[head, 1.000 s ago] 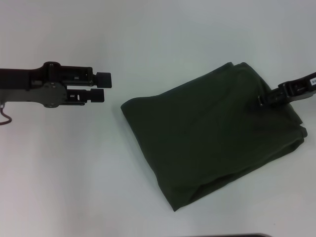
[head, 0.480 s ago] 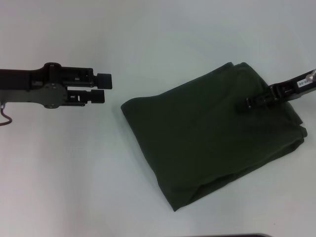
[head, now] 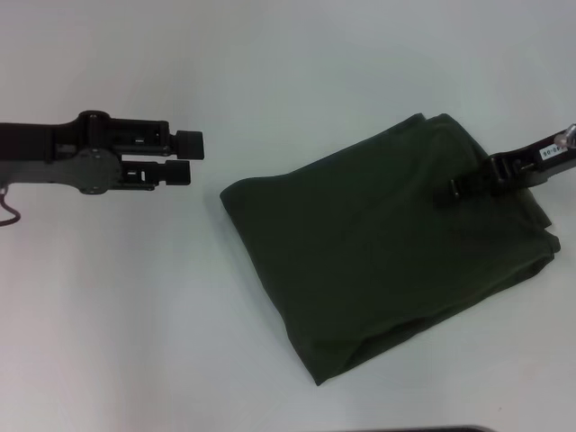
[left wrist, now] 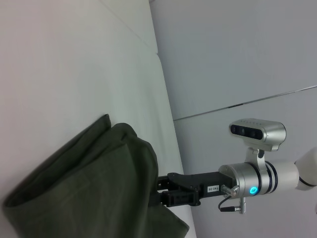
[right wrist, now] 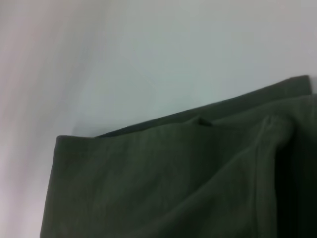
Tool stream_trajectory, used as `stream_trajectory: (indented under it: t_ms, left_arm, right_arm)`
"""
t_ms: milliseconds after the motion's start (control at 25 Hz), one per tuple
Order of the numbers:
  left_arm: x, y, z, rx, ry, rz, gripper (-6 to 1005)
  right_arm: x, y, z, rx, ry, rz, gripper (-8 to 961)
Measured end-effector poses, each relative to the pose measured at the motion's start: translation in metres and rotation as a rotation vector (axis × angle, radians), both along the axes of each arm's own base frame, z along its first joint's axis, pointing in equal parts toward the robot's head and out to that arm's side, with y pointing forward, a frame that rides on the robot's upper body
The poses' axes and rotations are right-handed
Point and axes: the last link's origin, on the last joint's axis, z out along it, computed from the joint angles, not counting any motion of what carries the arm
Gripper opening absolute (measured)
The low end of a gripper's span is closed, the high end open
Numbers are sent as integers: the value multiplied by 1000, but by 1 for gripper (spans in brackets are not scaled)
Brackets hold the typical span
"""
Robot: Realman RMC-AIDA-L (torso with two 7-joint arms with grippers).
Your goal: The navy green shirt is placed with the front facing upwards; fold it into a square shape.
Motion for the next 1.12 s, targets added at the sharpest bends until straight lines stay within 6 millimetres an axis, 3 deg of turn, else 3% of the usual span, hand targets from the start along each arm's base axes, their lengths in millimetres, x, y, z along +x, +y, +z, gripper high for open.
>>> stream_trajectory:
  t_ms: [280, 720, 920, 1120]
  left_arm:
    - [-2, -1, 1, -4, 11, 3, 634]
    - [-5, -5, 2, -10, 9, 8, 634]
    - [-5, -5, 2, -10, 9, 6, 634]
    - [-6, -5, 2, -8, 10, 0, 634]
  right_arm:
    - [-1, -2, 0, -20, -5, 5, 395]
    - [-3, -1, 0, -27, -2, 3, 160]
    - [-13, -1, 9, -34, 21, 3, 65]
    - [-33, 1, 24, -38, 50, 29, 64]
